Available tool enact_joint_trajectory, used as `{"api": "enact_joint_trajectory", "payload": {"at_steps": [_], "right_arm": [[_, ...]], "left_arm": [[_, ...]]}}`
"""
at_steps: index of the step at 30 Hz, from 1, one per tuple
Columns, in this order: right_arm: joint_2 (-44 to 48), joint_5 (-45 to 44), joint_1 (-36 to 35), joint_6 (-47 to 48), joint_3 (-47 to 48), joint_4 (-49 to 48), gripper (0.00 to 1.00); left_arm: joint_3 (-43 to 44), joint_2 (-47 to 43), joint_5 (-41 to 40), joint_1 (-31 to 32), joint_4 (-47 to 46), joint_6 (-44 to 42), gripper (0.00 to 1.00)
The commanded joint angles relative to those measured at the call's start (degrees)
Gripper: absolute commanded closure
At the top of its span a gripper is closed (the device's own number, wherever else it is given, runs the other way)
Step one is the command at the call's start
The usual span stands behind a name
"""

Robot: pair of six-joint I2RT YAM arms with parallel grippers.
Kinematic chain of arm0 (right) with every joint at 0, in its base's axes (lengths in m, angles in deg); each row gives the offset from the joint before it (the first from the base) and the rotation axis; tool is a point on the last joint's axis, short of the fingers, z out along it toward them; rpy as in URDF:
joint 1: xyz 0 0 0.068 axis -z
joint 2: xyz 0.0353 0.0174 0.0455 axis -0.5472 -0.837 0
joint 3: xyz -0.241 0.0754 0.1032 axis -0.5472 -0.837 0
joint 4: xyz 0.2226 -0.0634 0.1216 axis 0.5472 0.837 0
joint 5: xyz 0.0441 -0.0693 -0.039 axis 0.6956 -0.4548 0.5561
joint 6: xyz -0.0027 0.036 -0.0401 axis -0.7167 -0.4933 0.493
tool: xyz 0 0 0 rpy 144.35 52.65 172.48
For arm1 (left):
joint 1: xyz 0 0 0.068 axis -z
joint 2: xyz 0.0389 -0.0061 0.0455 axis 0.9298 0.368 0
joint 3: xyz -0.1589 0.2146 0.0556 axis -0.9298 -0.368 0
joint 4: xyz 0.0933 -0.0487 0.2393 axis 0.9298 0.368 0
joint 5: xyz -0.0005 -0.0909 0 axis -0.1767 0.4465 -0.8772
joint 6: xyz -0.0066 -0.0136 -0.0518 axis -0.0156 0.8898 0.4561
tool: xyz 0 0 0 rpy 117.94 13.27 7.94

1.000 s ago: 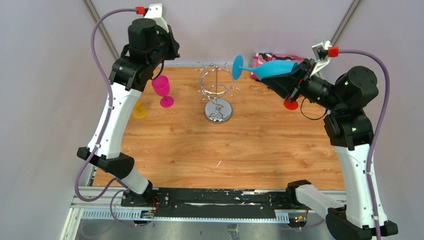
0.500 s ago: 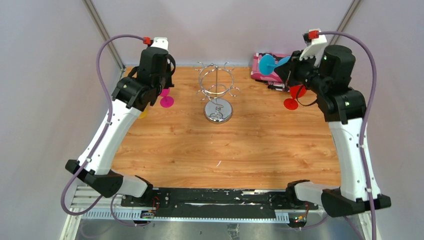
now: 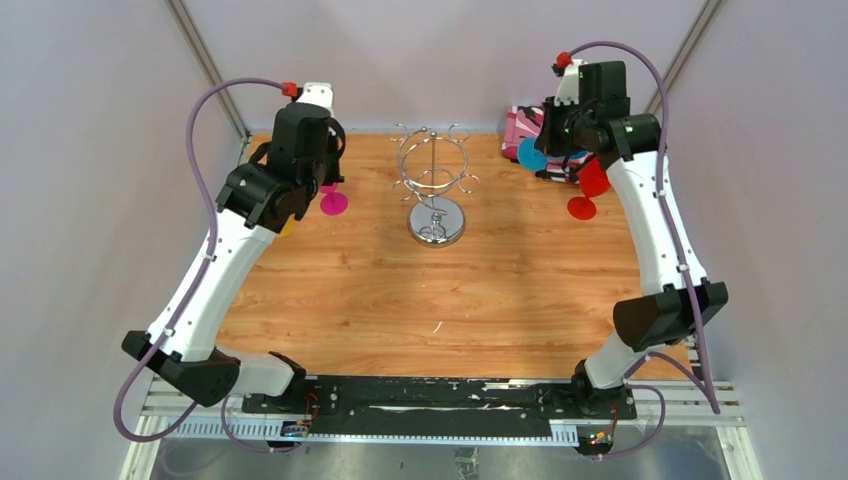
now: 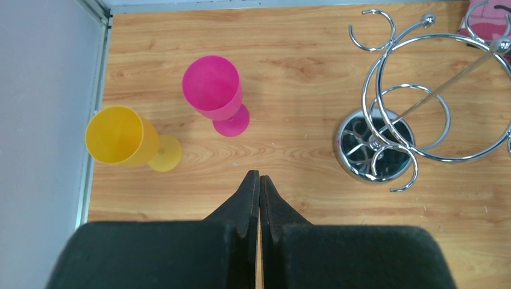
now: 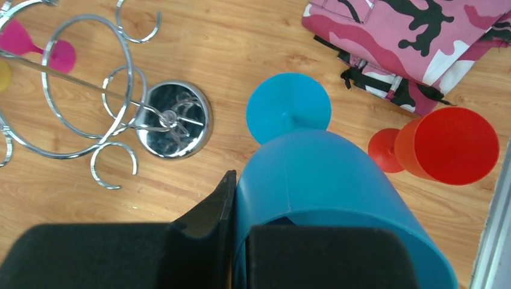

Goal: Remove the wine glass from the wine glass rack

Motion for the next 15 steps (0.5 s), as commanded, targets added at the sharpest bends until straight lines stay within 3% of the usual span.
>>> {"api": "enact_joint_trajectory", "payload": {"at_steps": [1,15], "right_arm": [[-3.7,-2.8,-0.7,3.7,4.1,5.9,1.0],[-17.0,-3.8,-3.2,8.9,10.7,12.1,1.0]], "left_arm": [[-1.4,-1.0,1.5,0.4,-2.4,-1.6,1.0],[-5.1,-1.3,3.0,0.5,-7.4,-5.0,1.0]]}}
